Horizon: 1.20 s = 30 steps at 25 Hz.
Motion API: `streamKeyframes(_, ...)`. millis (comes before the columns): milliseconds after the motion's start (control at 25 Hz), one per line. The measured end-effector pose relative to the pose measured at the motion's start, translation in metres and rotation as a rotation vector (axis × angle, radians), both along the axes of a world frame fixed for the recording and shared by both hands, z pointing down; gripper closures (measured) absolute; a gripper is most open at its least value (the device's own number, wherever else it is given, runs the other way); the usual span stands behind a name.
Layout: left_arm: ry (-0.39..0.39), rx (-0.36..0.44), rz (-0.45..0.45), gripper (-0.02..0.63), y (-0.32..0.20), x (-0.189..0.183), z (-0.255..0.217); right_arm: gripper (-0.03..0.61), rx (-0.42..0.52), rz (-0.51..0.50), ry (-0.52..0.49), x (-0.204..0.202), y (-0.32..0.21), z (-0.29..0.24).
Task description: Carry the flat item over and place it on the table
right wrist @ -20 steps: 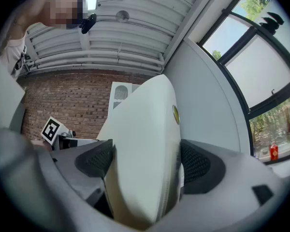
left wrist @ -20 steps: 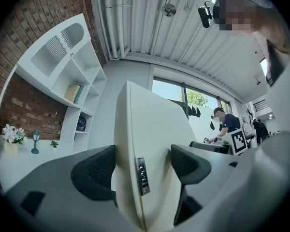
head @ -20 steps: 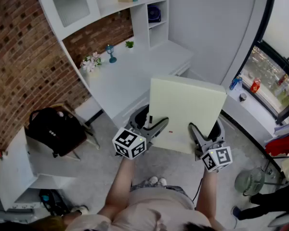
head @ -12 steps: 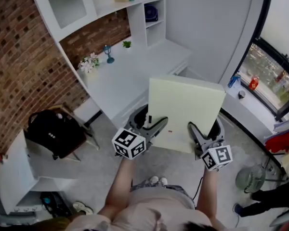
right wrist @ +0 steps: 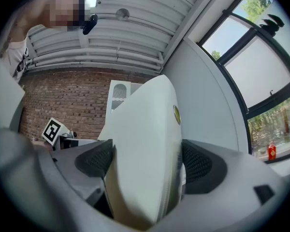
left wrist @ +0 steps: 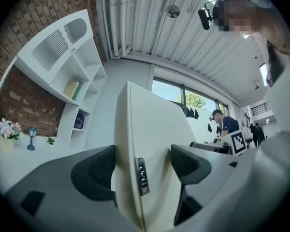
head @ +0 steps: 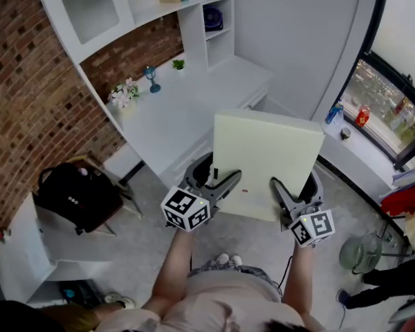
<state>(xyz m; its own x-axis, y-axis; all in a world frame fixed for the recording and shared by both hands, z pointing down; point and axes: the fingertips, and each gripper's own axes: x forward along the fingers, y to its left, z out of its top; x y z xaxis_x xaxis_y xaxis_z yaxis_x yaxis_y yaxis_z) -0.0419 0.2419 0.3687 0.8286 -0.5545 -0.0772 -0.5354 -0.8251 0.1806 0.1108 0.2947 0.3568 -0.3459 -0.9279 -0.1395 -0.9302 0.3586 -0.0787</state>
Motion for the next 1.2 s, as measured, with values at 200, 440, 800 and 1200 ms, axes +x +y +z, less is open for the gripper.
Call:
streamKeyframes(200, -0.001, -0.015, 0.022, 0.268, -0.012, -0.002, 0.005, 0.126, -0.01, 0.011, 0.0, -0.003, -0.01, 0.004)
streamKeyframes(440, -0.006, -0.023, 0.053, 0.268, -0.026, -0.004, 0.014, 0.126, -0.019, 0.038, -0.007, -0.007, -0.02, 0.013)
streamKeyframes(800, -0.008, -0.03, 0.075, 0.268, -0.044, 0.001, 0.02, 0.126, -0.017, 0.063, -0.001, -0.003, -0.035, 0.018)
streamKeyframes(1200, -0.007, -0.024, 0.079, 0.268, -0.091, 0.024, 0.018, 0.126, -0.023, 0.071, -0.026, 0.02, -0.08, 0.019)
